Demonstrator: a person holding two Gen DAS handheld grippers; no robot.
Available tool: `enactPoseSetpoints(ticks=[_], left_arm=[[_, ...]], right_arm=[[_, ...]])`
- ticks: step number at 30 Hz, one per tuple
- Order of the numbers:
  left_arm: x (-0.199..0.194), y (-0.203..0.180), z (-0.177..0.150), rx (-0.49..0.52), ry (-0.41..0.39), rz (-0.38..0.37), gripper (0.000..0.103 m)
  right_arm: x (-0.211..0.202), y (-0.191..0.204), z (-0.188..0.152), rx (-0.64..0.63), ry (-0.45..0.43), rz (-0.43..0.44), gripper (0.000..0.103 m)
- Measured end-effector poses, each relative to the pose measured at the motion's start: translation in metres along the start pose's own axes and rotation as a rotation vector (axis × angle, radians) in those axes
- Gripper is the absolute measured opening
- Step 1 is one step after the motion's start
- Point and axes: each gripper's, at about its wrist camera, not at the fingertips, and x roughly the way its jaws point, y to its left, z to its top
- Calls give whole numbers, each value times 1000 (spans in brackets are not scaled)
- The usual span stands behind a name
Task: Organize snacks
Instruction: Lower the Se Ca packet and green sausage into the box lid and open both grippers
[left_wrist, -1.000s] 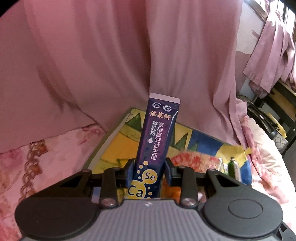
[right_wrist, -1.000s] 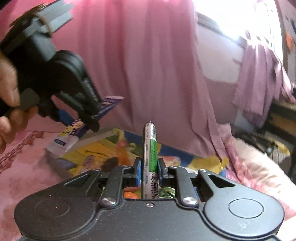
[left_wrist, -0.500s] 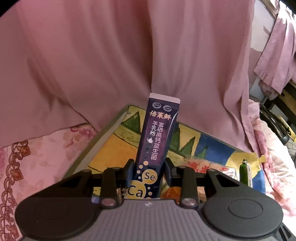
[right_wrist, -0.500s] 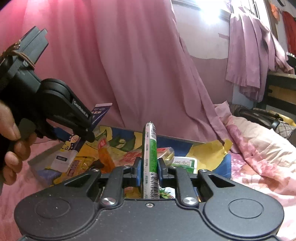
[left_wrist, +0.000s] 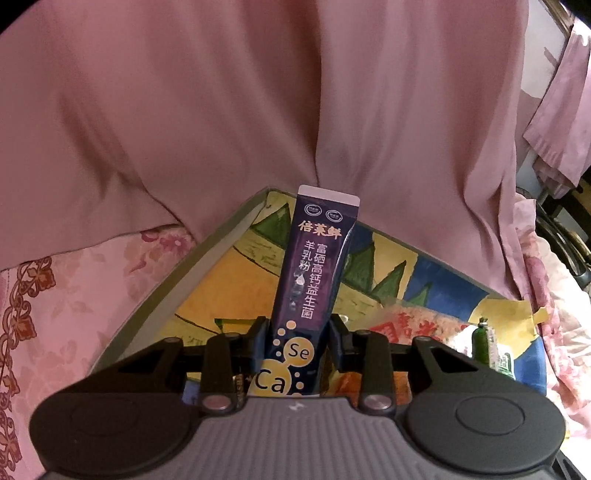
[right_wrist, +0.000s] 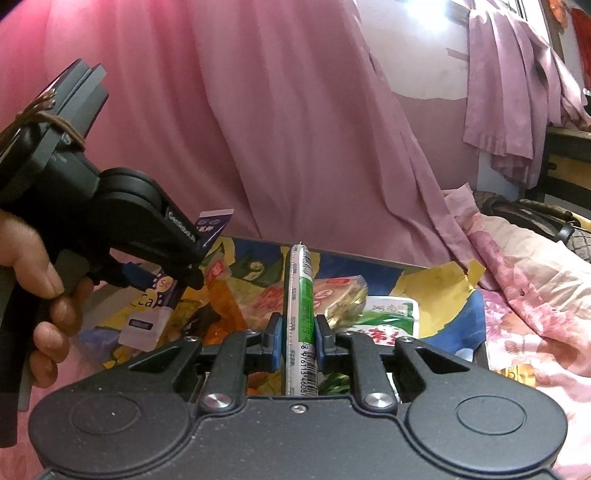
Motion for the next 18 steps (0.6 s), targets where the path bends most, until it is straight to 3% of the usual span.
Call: enactPoseSetpoints(ticks=[18], left_arm=[[10, 3, -12, 9, 33, 24, 38]], right_arm=[[12, 2, -9, -5, 50, -2, 19]])
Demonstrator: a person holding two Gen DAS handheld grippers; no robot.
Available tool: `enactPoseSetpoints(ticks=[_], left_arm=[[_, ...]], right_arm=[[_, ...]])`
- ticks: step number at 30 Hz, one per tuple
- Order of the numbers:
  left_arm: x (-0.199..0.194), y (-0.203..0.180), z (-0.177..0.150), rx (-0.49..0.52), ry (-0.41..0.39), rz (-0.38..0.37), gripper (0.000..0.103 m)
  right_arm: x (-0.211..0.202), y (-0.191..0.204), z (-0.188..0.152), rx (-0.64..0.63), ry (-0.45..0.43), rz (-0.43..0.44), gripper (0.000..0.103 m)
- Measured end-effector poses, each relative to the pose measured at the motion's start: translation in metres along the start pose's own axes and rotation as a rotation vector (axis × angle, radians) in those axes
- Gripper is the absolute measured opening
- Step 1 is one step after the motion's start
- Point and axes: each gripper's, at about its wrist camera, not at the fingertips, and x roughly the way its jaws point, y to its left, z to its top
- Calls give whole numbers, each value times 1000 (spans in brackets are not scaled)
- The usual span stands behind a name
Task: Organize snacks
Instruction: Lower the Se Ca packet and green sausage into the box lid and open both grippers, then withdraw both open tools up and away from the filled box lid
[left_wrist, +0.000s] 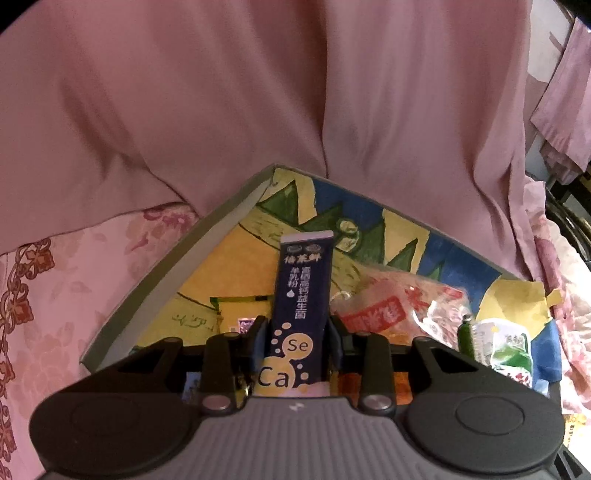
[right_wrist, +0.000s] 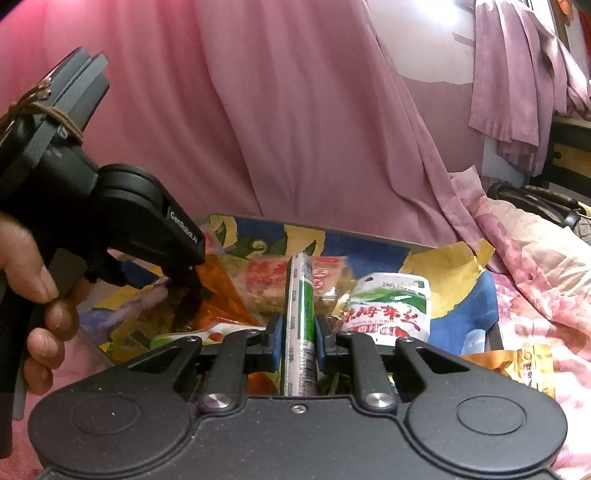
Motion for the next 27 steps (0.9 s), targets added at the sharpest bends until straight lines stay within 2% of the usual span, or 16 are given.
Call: enactPoseSetpoints(ticks=[11, 15, 19, 23, 27], left_arm=[[-2, -2, -3, 12, -7, -2, 41], [-3, -3, -3, 3, -4, -2, 46], [-5, -1, -3, -7, -5, 9, 60], [-6, 5, -4, -42, -4, 16, 75], [-9, 15, -3, -112, 1, 13, 82]], right_arm=[[4, -3, -1, 9, 6, 0, 22], [2, -2, 0, 9, -3, -6, 30], [-1, -3, 0, 18, -10, -2, 33], [-4, -1, 2, 12, -28, -2, 43], [-8, -2, 4, 19, -41, -6, 55]])
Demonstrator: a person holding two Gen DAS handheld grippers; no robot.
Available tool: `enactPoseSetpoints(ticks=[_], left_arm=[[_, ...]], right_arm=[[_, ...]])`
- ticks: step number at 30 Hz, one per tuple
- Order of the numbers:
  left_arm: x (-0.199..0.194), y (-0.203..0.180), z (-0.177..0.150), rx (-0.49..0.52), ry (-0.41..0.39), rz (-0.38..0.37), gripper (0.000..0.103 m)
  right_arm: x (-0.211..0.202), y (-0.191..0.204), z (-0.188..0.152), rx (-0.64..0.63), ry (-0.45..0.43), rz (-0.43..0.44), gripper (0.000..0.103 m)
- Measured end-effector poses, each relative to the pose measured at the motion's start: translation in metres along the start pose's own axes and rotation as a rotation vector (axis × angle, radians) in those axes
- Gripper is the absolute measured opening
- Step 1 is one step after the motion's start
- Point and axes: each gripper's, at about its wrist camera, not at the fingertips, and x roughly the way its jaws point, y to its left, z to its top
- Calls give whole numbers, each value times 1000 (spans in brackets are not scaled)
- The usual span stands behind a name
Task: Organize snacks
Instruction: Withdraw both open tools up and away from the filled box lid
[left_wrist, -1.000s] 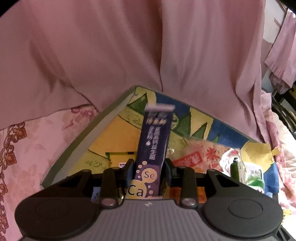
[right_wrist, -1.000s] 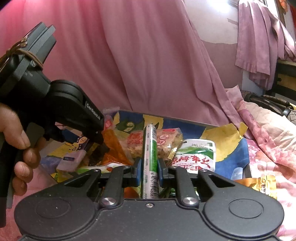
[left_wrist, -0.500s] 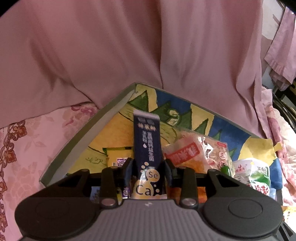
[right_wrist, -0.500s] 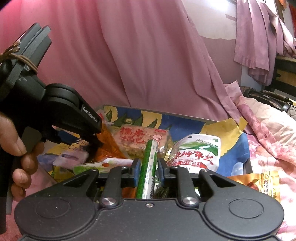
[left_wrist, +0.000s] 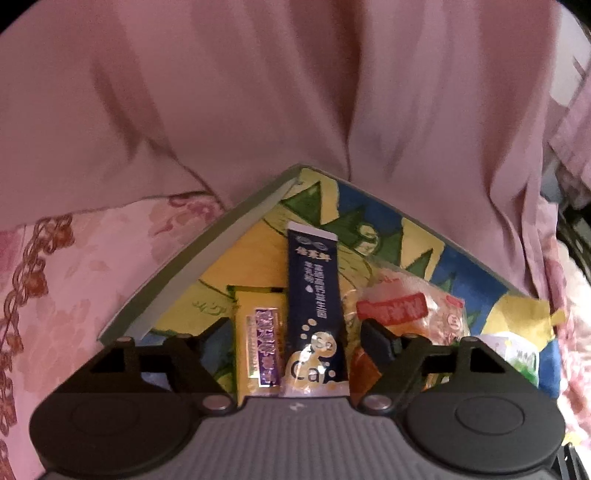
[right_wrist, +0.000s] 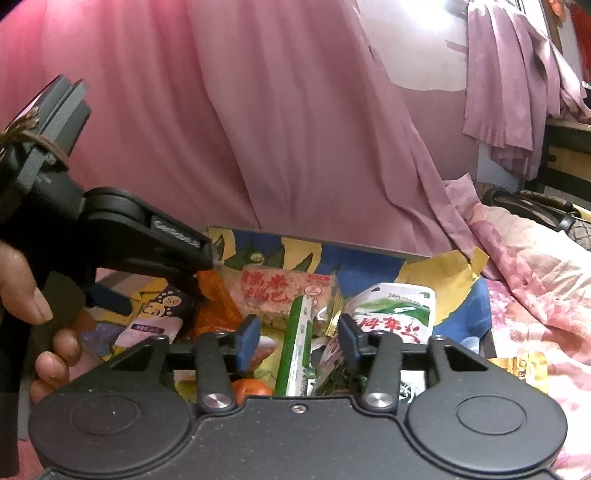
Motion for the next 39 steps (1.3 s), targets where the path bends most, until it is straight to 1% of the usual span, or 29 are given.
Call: enactPoseSetpoints(ticks=[1, 3, 6, 8, 13, 15, 23, 30, 39], left_arm=[[-1, 3, 0, -18, 2, -4, 84], [-5, 6, 1, -35, -7, -2, 87], [-12, 4, 2, -32, -24, 1, 92], [-17, 3, 3, -29, -37, -2, 97], [-33, -2, 4, -23, -54, -29, 100], [-39, -3, 3, -13, -55, -32, 101], [-66, -1, 1, 3, -66, -44, 102], [-93, 0, -8, 29, -74, -39, 102], [-125, 12, -23, 26, -54, -39, 102]], right_arm=[[-1, -1, 1, 5, -5, -5, 58], [-4, -4, 3, 20, -11, -16, 68], [-7, -10, 7, 49, -17, -30, 76], [-9, -14, 9, 67, -20, -41, 81], [-20, -21, 16, 101, -38, -50, 91], [-25, -22, 18, 109, -51, -51, 97], [-54, -26, 28, 138, -95, -73, 102], [-77, -31, 31, 181, -101, -68, 102], [-107, -27, 35, 185, -121, -58, 102]])
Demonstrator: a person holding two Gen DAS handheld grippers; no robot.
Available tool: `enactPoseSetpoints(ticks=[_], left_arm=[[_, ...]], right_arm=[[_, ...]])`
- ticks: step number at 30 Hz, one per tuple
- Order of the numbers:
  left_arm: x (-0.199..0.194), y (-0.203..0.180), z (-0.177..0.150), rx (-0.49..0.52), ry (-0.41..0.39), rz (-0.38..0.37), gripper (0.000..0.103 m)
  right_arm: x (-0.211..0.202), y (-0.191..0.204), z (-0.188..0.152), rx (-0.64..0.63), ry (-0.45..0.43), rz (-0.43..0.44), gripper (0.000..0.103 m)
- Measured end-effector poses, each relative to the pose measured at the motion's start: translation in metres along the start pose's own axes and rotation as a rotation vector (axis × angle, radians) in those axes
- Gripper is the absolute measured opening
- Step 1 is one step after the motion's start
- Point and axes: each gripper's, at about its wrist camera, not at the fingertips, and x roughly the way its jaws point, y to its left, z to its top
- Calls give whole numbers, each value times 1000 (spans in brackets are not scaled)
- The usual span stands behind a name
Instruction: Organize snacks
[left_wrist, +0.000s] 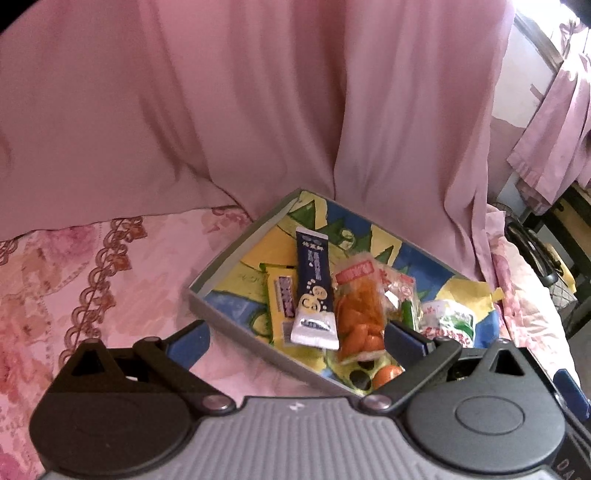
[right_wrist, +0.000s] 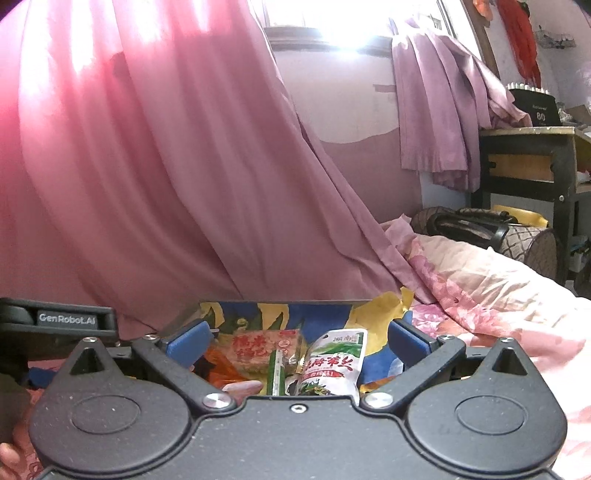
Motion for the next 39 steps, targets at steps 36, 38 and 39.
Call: enactPoseSetpoints(ticks=[36, 38, 39], left_arm=[[-109, 30, -88, 156, -276, 112, 102], [-117, 29, -94, 181, -312, 110, 102], [-119, 29, -96, 190, -323, 110, 102]], right_arm=[[-101, 17, -36, -53, -2, -9, 102], [-108, 18, -38, -49, -9, -12, 102], [-110, 19, -39, -47, -13, -15, 102]])
